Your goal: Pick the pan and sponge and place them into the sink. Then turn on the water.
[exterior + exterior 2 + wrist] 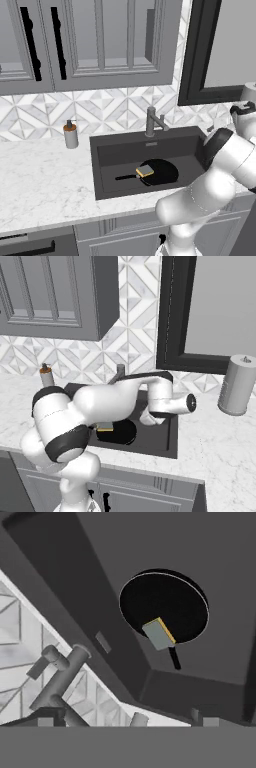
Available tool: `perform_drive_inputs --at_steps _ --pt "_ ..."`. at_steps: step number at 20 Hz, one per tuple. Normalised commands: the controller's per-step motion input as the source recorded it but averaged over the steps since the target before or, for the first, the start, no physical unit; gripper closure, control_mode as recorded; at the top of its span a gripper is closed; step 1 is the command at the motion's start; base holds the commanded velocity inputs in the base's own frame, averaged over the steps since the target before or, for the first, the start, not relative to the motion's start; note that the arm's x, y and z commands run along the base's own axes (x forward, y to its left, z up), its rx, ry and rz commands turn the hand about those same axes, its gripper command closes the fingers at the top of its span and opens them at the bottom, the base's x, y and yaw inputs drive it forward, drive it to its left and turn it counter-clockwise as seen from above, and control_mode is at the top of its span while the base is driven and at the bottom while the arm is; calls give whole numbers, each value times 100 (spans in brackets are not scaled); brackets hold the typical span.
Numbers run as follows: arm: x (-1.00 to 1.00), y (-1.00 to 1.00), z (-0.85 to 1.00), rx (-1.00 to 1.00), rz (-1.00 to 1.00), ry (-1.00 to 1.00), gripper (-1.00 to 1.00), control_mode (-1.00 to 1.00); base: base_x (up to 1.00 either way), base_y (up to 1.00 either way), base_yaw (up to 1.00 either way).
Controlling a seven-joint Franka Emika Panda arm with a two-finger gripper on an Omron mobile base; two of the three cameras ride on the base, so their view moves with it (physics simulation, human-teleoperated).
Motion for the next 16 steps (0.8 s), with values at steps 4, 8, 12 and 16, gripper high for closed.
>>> perform_drive_inputs --at_steps 4,8,12,16 --pt "41 -13 -26 32 -10 -20 -100 -100 0 0 0" --pt "43 -6 -21 27 -12 -14 -100 -100 0 0 0" --pt "44 0 -8 23 -12 -7 -100 -100 0 0 0" --pt "51 0 -1 25 -11 0 -100 -100 0 0 0"
